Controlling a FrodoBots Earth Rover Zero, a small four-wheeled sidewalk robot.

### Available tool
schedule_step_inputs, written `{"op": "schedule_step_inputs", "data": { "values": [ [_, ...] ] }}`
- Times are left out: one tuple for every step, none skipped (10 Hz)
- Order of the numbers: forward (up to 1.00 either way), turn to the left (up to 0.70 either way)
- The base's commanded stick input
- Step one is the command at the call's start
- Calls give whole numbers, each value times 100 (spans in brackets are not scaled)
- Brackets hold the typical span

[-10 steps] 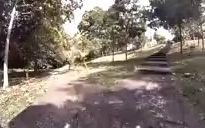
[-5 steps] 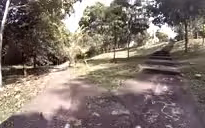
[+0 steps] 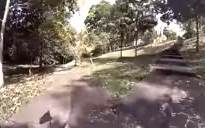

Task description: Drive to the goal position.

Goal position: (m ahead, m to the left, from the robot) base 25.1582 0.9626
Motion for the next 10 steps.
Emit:
{"op": "schedule_step_inputs", "data": {
  "values": [
    [0,45],
    [0,0],
    [0,0],
    [0,0],
    [0,0],
    [0,0],
    [0,0],
    [0,0],
    [0,0],
    [0,0]
  ]
}}
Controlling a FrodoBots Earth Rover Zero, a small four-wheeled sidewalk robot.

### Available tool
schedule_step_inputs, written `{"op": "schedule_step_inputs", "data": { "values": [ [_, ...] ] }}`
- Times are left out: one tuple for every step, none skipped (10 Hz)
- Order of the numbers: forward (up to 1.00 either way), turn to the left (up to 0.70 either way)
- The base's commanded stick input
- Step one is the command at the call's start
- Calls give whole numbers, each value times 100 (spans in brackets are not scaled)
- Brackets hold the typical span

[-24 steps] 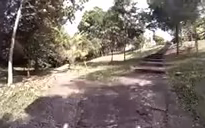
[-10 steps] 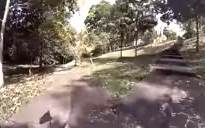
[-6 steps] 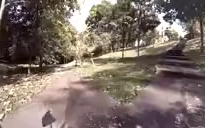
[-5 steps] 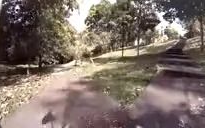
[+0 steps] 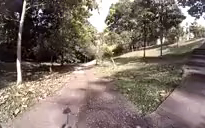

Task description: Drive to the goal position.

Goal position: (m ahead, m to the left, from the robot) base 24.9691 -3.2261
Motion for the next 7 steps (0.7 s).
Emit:
{"op": "schedule_step_inputs", "data": {
  "values": [
    [0,11],
    [0,45],
    [0,45],
    [0,45],
    [0,45],
    [0,45],
    [0,45]
  ]
}}
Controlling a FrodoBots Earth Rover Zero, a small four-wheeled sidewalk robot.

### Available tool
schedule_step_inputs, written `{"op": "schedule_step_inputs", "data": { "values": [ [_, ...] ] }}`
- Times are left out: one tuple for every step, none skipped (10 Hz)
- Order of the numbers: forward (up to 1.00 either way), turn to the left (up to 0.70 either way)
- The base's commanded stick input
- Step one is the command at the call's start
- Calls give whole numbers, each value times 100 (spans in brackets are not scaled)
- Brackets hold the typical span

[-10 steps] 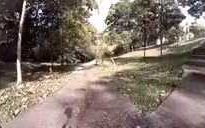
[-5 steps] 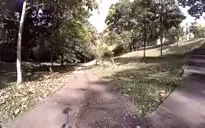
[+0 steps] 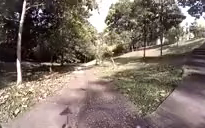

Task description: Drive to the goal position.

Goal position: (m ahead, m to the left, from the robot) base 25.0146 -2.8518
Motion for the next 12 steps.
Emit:
{"op": "schedule_step_inputs", "data": {
  "values": [
    [0,45],
    [0,45],
    [0,31],
    [0,1],
    [0,0],
    [0,0],
    [0,0],
    [0,0],
    [0,0],
    [0,0],
    [0,0],
    [0,0]
  ]
}}
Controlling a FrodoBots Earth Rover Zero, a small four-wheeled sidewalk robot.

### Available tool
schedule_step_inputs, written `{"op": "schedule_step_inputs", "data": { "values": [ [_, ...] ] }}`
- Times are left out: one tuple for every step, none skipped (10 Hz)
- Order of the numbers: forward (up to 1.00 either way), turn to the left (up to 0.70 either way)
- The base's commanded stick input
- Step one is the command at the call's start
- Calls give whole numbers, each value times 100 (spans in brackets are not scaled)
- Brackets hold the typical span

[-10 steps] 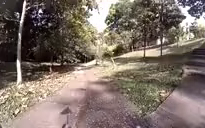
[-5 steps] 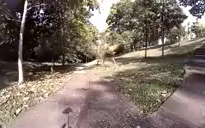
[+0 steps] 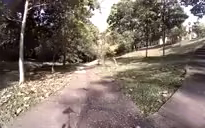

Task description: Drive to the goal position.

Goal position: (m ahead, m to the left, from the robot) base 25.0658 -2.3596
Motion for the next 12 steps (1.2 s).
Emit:
{"op": "schedule_step_inputs", "data": {
  "values": [
    [0,0],
    [0,32],
    [0,45],
    [0,45],
    [0,45],
    [0,45],
    [0,45],
    [0,27],
    [0,1],
    [0,0],
    [0,0],
    [0,0]
  ]
}}
